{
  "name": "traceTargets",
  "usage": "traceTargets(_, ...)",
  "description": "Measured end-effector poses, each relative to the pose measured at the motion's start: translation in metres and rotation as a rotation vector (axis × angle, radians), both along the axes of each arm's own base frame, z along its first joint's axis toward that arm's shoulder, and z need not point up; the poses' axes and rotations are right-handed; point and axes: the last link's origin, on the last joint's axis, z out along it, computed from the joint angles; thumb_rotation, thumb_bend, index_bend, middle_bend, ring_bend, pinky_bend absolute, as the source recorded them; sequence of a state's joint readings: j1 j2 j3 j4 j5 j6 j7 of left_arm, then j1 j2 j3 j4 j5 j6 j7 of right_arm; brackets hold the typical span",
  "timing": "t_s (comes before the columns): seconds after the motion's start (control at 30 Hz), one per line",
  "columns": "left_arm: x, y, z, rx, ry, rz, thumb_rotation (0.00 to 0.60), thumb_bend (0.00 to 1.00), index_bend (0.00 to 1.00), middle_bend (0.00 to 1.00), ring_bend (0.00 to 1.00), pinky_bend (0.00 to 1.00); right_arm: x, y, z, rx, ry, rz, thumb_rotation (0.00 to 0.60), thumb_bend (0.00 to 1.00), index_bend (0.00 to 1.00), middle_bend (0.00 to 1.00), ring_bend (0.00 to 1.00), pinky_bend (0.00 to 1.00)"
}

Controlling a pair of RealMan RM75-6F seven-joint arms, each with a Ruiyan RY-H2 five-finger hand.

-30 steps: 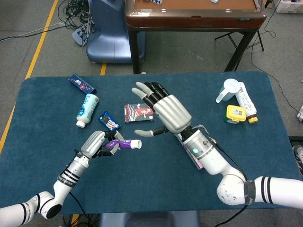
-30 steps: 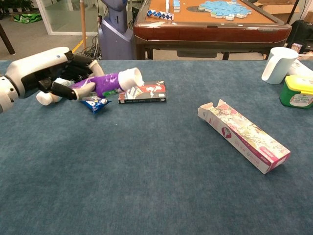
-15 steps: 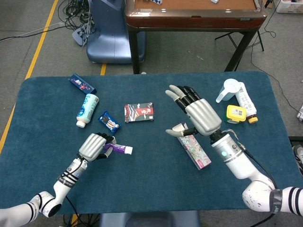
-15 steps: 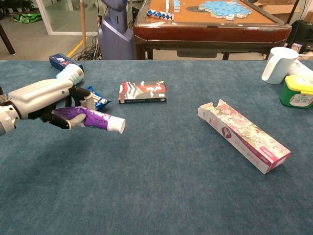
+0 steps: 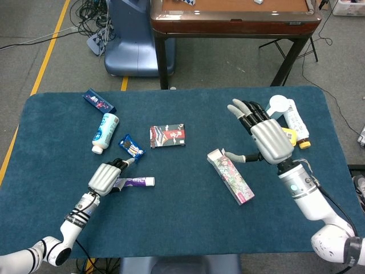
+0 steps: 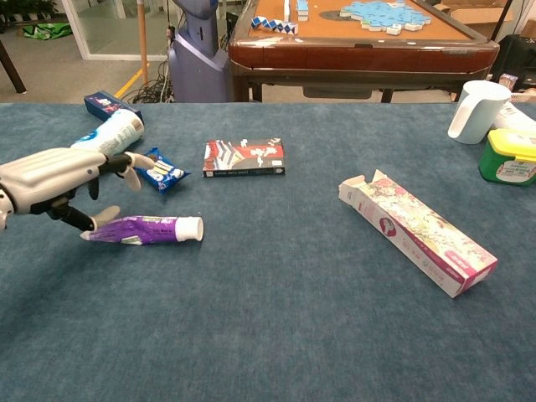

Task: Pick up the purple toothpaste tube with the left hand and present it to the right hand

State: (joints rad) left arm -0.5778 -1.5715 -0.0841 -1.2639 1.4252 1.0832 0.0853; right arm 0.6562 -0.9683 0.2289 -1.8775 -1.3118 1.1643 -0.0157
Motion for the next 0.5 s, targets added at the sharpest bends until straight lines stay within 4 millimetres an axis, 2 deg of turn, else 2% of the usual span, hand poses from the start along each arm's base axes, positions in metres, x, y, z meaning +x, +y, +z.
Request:
traceTargets(0.17, -0.004, -0.001, 0.029, 0.072, -0.065, 0.042, 0.600, 0.46, 0.10, 0.24, 0.18, 0.37, -0.024, 0.008, 0.008, -0.024, 0.044, -0.061, 0.127, 0.10, 0.00, 0.00, 0.00, 0.00)
traceTargets(0.23, -0.009, -0.001, 0.042, 0.103, -0.094, 0.068, 0.600, 0.46, 0.10, 0.24, 0.18, 0.37, -0.036, 0.012, 0.011, -0.034, 0.065, -0.099, 0.146, 0.11, 0.00, 0.00, 0.00, 0.00)
traceTargets(0.33, -0.019, -0.002, 0.064, 0.163, -0.128, 0.104, 0.600, 0.46, 0.11, 0.24, 0.18, 0.37, -0.055, 0.019, 0.015, -0.053, 0.096, -0.154, 0.214, 0.12, 0.00, 0.00, 0.00, 0.00)
traceTargets(0.5, -0.036, -0.012, 0.094, 0.265, -0.157, 0.142, 0.600, 0.46, 0.15, 0.24, 0.18, 0.37, -0.090, 0.035, 0.019, -0.106, 0.146, -0.242, 0.371, 0.17, 0.00, 0.00, 0.00, 0.00)
